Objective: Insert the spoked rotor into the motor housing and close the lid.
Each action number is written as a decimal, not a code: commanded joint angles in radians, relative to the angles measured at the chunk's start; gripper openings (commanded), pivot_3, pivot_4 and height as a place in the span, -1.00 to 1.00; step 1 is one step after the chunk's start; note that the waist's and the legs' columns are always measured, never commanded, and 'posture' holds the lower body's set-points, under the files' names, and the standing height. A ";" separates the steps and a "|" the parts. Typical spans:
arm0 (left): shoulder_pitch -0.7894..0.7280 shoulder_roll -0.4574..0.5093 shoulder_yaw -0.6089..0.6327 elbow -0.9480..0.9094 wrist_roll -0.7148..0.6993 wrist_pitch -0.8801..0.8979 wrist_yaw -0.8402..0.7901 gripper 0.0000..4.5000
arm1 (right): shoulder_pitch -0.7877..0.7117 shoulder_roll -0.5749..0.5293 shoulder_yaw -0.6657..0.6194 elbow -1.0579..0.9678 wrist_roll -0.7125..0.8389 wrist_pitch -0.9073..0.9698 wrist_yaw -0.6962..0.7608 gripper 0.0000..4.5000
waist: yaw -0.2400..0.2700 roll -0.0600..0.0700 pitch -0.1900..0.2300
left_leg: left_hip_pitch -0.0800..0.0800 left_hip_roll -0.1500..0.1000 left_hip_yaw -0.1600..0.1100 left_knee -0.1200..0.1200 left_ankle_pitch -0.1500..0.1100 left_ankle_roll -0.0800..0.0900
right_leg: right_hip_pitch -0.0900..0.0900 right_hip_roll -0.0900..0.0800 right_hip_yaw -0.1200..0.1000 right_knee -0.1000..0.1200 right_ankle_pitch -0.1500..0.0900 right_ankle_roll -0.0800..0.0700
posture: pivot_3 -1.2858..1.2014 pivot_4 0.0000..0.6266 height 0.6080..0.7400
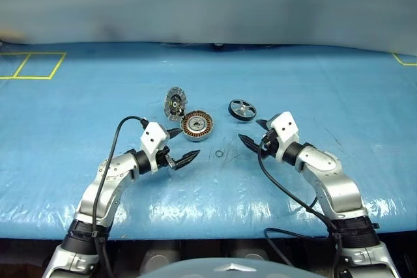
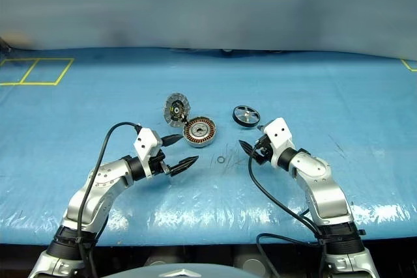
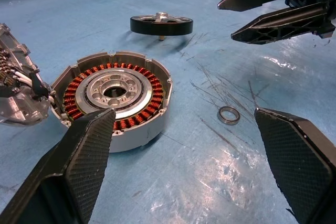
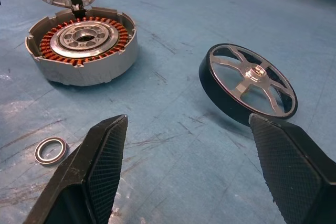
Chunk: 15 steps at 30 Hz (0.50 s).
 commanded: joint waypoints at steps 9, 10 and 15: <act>0.003 0.006 0.001 -0.050 0.003 -0.026 -0.002 0.99 | 0.000 0.011 0.005 -0.022 0.001 -0.018 0.001 0.73 | 0.000 0.000 0.000 | 0.000 0.000 0.000 0.000 0.000 0.000 | 0.000 0.000 0.000 0.000 0.000 0.000 | 0.03 -0.52 1.00; 0.004 0.006 0.001 -0.050 0.003 -0.026 -0.002 0.99 | -0.001 0.011 0.005 -0.022 0.000 -0.017 0.001 0.73 | 0.000 0.000 0.000 | 0.000 0.000 0.000 0.000 0.000 0.000 | 0.000 0.000 0.000 0.000 0.000 0.000 | 0.03 -0.52 1.00; 0.005 0.008 -0.002 -0.052 0.007 -0.027 -0.001 0.99 | 0.000 0.012 0.010 -0.022 0.002 -0.016 0.002 0.73 | 0.000 0.000 0.000 | 0.000 0.000 0.000 0.000 0.000 0.000 | 0.000 0.000 0.000 0.000 0.000 0.000 | 0.03 -0.52 1.00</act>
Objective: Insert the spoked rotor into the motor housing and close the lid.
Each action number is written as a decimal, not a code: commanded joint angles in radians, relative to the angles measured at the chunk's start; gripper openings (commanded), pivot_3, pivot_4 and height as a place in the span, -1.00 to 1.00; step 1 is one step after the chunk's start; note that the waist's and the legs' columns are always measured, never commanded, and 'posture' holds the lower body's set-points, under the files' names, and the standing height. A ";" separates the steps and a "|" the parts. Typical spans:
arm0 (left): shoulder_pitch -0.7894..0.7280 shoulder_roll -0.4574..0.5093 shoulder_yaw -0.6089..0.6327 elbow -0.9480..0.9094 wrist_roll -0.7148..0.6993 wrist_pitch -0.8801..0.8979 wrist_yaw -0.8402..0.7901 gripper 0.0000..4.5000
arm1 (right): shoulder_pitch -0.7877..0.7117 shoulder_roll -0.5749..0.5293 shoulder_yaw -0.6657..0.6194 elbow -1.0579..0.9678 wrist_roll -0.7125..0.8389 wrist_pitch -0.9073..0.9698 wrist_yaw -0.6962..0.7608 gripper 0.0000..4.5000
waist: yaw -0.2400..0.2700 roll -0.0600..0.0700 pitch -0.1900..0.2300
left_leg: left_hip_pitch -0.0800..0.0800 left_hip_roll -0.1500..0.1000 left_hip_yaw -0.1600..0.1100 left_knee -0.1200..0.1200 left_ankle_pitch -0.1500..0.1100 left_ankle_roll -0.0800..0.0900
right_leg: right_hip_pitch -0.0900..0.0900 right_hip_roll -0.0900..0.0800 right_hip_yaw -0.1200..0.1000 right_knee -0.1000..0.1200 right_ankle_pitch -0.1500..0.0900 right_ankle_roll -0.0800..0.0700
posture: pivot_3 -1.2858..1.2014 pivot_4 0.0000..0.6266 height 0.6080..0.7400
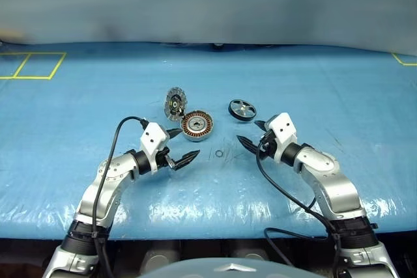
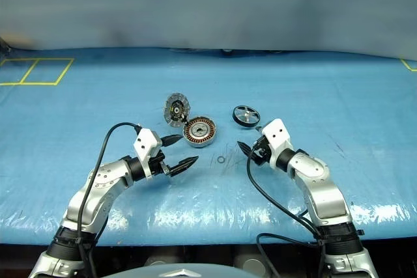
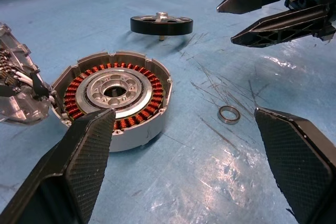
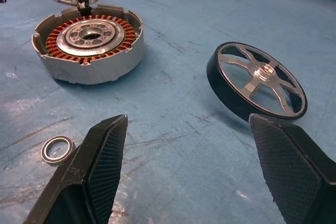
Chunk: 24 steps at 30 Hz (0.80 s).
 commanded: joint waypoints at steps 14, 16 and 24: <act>0.000 0.017 -0.002 -0.049 0.006 -0.018 -0.006 0.99 | -0.003 0.017 0.005 -0.019 0.004 -0.016 0.006 0.73 | 0.000 0.000 0.000 | 0.000 0.000 0.000 0.000 0.000 0.000 | 0.000 0.000 0.000 0.000 0.000 0.000 | 0.03 -0.52 1.00; 0.000 0.017 -0.002 -0.048 0.006 -0.018 -0.007 0.99 | -0.004 0.018 0.006 -0.019 0.003 -0.016 0.006 0.73 | 0.000 0.000 0.000 | 0.000 0.000 0.000 0.000 0.000 0.000 | 0.000 0.000 0.000 0.000 0.000 0.000 | 0.03 -0.52 1.00; 0.008 0.025 -0.004 -0.057 0.004 -0.015 -0.015 0.99 | -0.005 0.012 0.023 -0.027 -0.004 -0.015 0.018 0.73 | -0.001 0.000 0.000 | 0.000 0.000 0.000 0.000 0.000 0.000 | 0.000 0.000 0.000 0.000 0.000 0.000 | 0.03 -0.52 1.00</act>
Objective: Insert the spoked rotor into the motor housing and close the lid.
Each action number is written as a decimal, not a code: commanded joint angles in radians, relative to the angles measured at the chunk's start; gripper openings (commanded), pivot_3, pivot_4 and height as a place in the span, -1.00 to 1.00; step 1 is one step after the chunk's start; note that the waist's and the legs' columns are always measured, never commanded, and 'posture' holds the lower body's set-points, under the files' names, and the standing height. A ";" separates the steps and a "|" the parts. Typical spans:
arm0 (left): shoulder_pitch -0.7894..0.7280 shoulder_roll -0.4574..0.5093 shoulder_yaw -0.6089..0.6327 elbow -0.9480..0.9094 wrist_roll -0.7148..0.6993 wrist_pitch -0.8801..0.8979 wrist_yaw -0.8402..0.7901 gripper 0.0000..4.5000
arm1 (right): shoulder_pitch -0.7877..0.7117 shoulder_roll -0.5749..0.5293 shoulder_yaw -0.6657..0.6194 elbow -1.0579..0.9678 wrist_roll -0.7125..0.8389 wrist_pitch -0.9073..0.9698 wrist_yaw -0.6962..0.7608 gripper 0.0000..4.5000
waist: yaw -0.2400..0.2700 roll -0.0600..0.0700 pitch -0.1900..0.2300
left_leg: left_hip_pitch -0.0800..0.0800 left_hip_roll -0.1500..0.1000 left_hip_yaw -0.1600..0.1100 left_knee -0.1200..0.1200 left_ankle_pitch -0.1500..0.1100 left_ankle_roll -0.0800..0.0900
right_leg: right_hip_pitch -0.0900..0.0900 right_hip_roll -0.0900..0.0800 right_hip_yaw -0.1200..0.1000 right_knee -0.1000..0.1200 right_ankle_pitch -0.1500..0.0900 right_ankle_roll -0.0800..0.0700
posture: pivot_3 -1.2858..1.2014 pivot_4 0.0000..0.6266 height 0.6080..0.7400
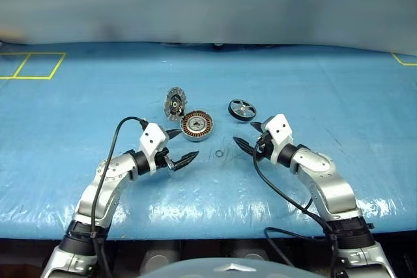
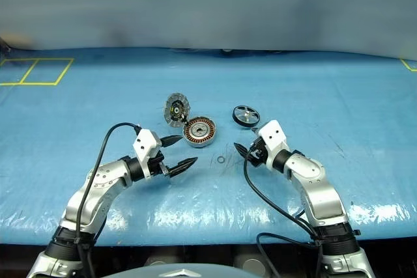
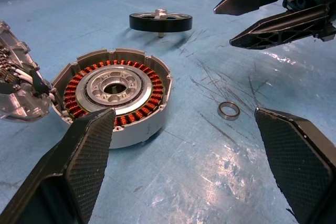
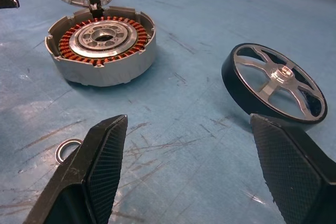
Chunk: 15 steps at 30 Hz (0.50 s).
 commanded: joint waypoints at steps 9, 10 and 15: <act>0.054 0.038 0.019 -0.098 0.003 -0.008 0.009 0.99 | -0.078 -0.076 0.131 -0.056 -0.099 -0.029 0.097 0.73 | -0.003 0.000 0.000 | 0.000 0.000 0.000 0.000 0.000 0.000 | 0.000 0.000 0.000 0.000 0.000 0.000 | 0.03 -0.52 1.00; 0.059 0.040 0.020 -0.100 0.002 -0.008 0.010 0.99 | -0.095 -0.092 0.160 -0.056 -0.124 -0.034 0.115 0.73 | -0.007 0.001 0.001 | 0.000 0.000 0.000 0.000 0.000 0.001 | 0.000 0.000 0.000 0.000 0.000 0.000 | 0.03 -0.52 1.00; 0.068 0.050 0.018 -0.103 0.005 -0.007 0.018 0.99 | -0.305 -0.175 0.357 0.008 -0.286 -0.103 0.285 0.73 | -0.009 0.001 0.001 | 0.000 0.000 0.000 0.001 0.000 0.000 | -0.001 0.000 0.000 0.002 0.000 0.000 | 0.03 -0.52 1.00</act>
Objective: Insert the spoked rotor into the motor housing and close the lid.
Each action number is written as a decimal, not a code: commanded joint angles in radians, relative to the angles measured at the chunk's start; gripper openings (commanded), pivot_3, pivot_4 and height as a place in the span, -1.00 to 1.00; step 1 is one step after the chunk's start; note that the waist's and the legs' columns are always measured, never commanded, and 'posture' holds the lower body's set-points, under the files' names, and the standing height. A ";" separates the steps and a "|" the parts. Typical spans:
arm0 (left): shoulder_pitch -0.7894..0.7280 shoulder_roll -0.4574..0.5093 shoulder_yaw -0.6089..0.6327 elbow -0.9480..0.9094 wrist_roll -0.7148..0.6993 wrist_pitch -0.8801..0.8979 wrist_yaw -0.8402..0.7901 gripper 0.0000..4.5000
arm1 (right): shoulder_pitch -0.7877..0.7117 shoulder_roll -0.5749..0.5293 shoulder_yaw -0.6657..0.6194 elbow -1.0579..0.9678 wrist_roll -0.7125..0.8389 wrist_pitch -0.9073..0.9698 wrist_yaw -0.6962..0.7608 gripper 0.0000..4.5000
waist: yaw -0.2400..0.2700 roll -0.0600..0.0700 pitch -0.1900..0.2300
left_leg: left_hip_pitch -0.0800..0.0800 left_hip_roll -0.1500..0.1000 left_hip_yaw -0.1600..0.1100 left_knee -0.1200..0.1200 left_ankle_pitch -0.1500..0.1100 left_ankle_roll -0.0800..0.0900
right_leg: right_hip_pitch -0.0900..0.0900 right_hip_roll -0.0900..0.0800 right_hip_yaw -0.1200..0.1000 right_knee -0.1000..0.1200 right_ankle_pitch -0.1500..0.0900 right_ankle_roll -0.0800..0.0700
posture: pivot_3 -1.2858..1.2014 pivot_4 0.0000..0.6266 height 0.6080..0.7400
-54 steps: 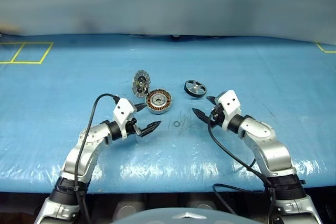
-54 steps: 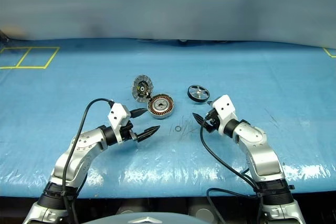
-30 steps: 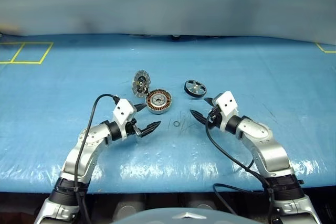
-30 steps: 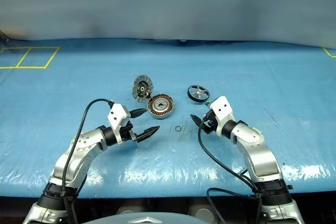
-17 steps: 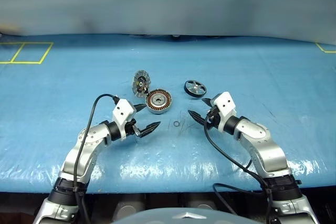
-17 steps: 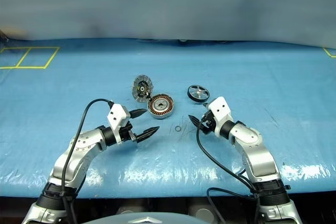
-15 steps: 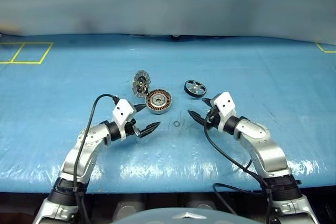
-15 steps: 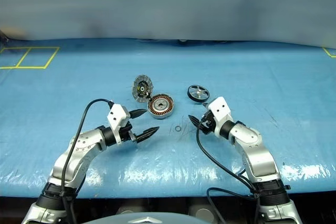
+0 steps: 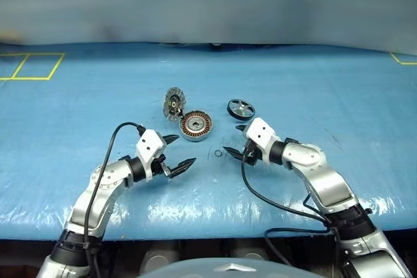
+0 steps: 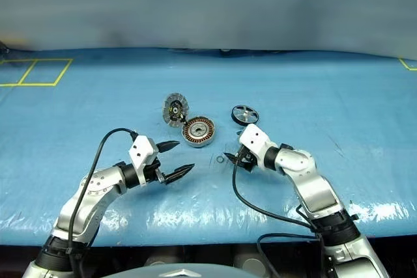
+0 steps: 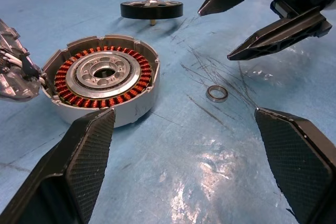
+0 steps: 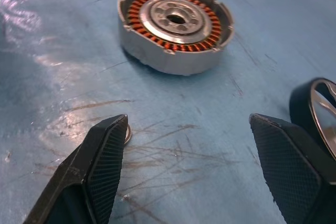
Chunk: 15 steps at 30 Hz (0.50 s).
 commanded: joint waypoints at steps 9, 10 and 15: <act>0.014 -0.006 0.008 -0.047 0.005 -0.013 0.033 0.99 | -0.501 0.039 0.280 0.346 -0.273 -0.308 0.294 0.73 | 0.001 -0.003 0.002 | -0.001 0.000 -0.001 -0.001 0.002 -0.004 | -0.001 -0.001 -0.002 -0.001 0.000 0.000 | 0.03 -0.52 1.00; 0.023 -0.010 0.007 -0.053 0.004 -0.015 0.040 0.99 | -0.536 0.064 0.286 0.403 -0.284 -0.326 0.298 0.73 | 0.000 -0.003 0.002 | -0.001 0.000 -0.001 -0.001 0.002 -0.004 | -0.001 -0.002 -0.002 -0.001 0.000 0.000 | 0.03 -0.52 1.00; 0.070 -0.023 0.010 -0.087 0.000 -0.013 0.072 0.99 | -0.631 0.154 0.300 0.618 -0.326 -0.416 0.296 0.73 | -0.004 -0.003 0.002 | -0.002 -0.001 0.001 -0.002 0.002 -0.004 | -0.003 -0.004 -0.002 -0.001 0.000 0.000 | 0.03 -0.52 1.00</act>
